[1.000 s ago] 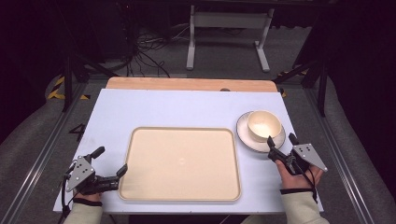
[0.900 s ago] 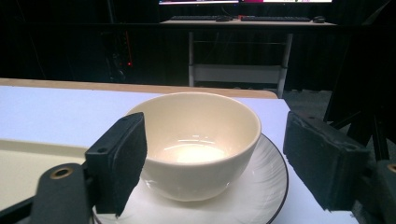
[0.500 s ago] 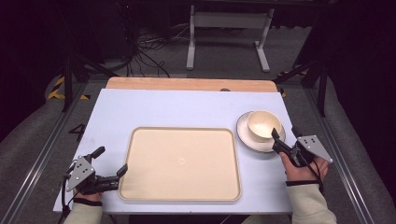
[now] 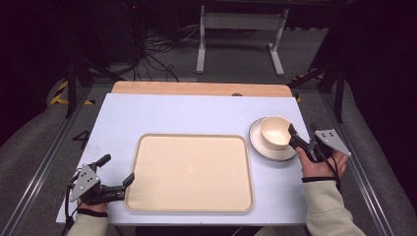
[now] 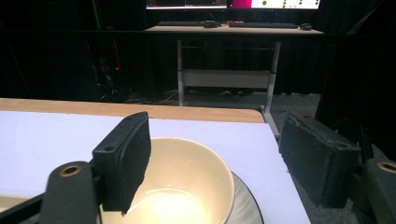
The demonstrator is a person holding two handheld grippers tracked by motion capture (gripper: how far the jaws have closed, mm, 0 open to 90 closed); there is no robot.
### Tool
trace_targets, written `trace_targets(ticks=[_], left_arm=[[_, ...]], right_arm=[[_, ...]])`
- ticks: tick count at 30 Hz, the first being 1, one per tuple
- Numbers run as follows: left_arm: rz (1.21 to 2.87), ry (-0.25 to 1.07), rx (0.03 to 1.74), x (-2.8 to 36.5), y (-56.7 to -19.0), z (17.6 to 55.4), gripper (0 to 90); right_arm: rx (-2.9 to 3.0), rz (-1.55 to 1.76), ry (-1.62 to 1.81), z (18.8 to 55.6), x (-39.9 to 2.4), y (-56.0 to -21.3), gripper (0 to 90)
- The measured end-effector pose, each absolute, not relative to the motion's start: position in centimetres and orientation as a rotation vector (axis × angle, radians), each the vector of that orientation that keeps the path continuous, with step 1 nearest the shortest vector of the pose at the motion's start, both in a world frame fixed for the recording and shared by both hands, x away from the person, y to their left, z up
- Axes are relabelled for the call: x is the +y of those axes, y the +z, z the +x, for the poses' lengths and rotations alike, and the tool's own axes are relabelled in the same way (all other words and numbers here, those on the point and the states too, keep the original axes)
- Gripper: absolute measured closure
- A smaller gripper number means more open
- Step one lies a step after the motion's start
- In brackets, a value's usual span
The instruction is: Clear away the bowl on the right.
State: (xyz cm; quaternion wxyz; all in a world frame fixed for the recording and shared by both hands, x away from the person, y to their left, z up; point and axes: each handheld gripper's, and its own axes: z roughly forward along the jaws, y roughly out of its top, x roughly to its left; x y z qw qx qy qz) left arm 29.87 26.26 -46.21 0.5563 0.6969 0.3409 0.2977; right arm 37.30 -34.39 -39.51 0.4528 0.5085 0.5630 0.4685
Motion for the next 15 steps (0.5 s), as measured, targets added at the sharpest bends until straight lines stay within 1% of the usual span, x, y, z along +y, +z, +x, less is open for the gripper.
trace_targets(ticks=[7, 12, 15], left_arm=[[1.645, 0.700, 0.802, 26.3, -46.2, 29.9, 0.2], [1.644, 0.697, 0.803, 26.3, -46.2, 29.9, 0.2], [1.644, 0.697, 0.803, 26.3, -46.2, 29.9, 0.2]], right_arm=[[1.429, 1.302, 1.141, 38.6, -34.8, -39.2, 26.3], [1.497, 1.405, 1.117, 39.7, -35.1, -39.1, 26.9], [1.520, 1.459, 1.093, 40.2, -35.2, -39.2, 29.1]])
